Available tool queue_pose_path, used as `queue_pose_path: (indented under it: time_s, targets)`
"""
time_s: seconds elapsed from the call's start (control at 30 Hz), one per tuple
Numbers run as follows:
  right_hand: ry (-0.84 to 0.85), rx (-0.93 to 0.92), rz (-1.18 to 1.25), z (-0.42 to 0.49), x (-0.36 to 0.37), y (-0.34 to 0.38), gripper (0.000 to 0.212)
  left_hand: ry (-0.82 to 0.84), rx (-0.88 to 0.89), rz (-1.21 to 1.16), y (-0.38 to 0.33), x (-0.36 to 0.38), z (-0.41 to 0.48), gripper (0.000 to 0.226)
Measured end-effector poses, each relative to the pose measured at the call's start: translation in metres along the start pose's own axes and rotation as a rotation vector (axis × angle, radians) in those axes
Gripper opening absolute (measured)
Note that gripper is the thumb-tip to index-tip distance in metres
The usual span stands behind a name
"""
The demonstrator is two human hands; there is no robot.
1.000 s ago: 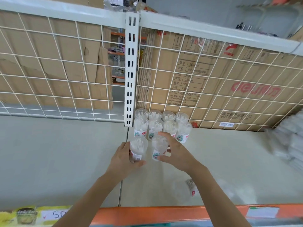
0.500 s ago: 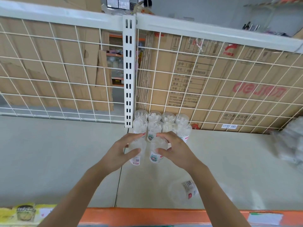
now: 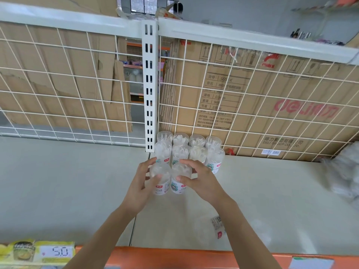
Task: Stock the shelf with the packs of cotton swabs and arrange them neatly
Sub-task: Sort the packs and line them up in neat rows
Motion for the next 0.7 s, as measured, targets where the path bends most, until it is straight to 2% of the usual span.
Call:
queue_pose_path:
  time_s: [0.1,0.23,0.5,0.57,0.7]
  targets:
    - [-0.007,-0.008,0.017,-0.001,0.002,-0.001,0.046,0.031,0.015,-0.117,0.002,-0.002,-0.007,0.06]
    - [-0.021,-0.003,0.067,-0.003,0.004,-0.005,0.039,0.069,0.065,-0.082,0.0,-0.002,-0.007,0.059]
    - [0.028,0.004,0.081,-0.001,0.001,-0.008,0.039,-0.012,0.079,-0.023,0.0,-0.005,-0.005,0.039]
    - [0.032,-0.015,0.074,-0.001,0.0,-0.006,0.041,-0.016,0.054,-0.02,0.002,-0.006,-0.005,0.044]
    - [-0.005,-0.047,0.141,0.0,-0.006,-0.002,0.038,0.025,0.012,0.045,0.007,-0.003,-0.004,0.069]
Point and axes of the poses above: each hand's wrist, its own z-axis towards the middle knuckle, its own x-axis out of the palm, y = z × x, the point moved 4 cm from there along z, towards the middle knuckle, and after that the axes turned 3 degrees about -x, right-handed, at the moved point
